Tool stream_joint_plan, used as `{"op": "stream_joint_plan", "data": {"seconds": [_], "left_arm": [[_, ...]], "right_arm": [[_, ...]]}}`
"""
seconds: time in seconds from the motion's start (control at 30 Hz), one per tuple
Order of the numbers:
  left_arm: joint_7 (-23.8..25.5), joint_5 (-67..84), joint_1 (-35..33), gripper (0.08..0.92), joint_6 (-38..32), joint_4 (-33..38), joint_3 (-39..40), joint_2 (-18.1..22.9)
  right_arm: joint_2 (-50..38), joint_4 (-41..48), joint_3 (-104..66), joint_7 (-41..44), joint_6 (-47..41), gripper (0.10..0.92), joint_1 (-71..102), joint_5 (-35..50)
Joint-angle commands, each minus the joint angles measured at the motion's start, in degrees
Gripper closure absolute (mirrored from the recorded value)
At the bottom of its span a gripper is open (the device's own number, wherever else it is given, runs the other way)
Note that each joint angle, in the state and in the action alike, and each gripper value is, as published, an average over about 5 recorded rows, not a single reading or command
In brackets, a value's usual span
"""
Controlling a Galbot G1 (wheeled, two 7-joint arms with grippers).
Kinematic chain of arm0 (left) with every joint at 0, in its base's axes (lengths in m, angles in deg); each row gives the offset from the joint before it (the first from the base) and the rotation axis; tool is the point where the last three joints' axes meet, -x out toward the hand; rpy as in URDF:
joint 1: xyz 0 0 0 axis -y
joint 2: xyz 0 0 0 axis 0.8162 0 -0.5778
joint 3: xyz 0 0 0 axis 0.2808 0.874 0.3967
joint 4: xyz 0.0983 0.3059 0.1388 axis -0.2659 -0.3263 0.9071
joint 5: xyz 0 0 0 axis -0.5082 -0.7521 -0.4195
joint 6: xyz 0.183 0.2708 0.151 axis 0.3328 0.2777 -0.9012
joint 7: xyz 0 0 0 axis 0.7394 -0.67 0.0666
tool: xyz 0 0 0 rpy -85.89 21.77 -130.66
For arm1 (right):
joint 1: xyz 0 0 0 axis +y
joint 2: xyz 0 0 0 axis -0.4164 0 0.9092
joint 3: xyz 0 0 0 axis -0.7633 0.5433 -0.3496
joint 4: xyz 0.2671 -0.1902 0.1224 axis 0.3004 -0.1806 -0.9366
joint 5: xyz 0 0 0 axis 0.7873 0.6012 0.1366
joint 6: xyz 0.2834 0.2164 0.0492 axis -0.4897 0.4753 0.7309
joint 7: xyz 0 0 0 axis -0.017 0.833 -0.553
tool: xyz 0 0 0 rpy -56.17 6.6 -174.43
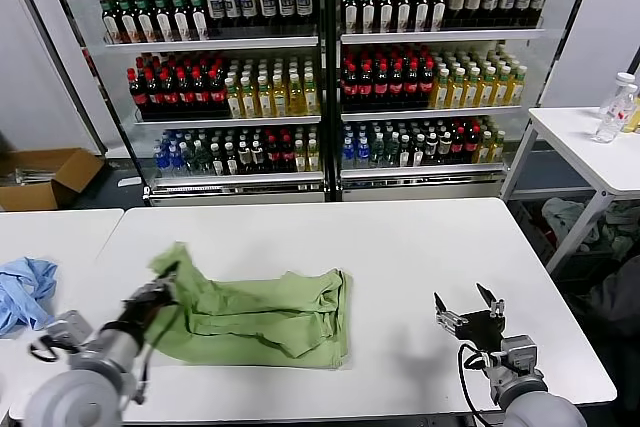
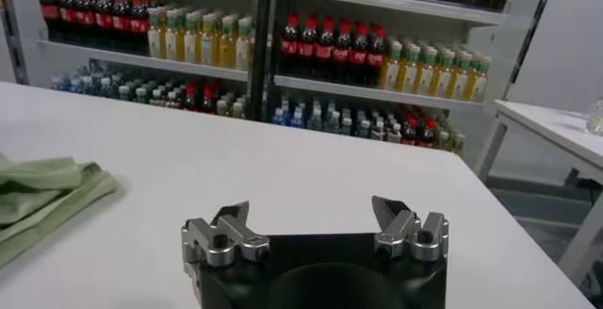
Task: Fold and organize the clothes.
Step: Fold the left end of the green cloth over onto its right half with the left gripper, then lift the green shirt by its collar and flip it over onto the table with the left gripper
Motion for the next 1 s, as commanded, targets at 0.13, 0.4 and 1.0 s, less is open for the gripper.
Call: {"op": "stream_joint_plan", "data": {"seconds": [0.13, 0.4, 1.0], "left_arm": [[-0.56, 3.53, 10.15, 0.895, -0.91, -10.28, 26.51, 14.94], [2.69, -18.84, 13.62, 0.875, -2.61, -19.45, 31.69, 16.44], [2.68, -33.07, -2.96, 0.365, -5.76, -11.75, 8.57, 1.13]], "right_arm": [[0.14, 0.60, -0.29, -0.07, -0.10, 0.203, -0.59, 0.05], [0.50, 0.84, -1.03, -0.65, -1.06, 0.203, -0.86, 0.62], [0.68, 3.00, -0.11, -0.47, -0.92, 0.203, -3.21, 1.30]]}}
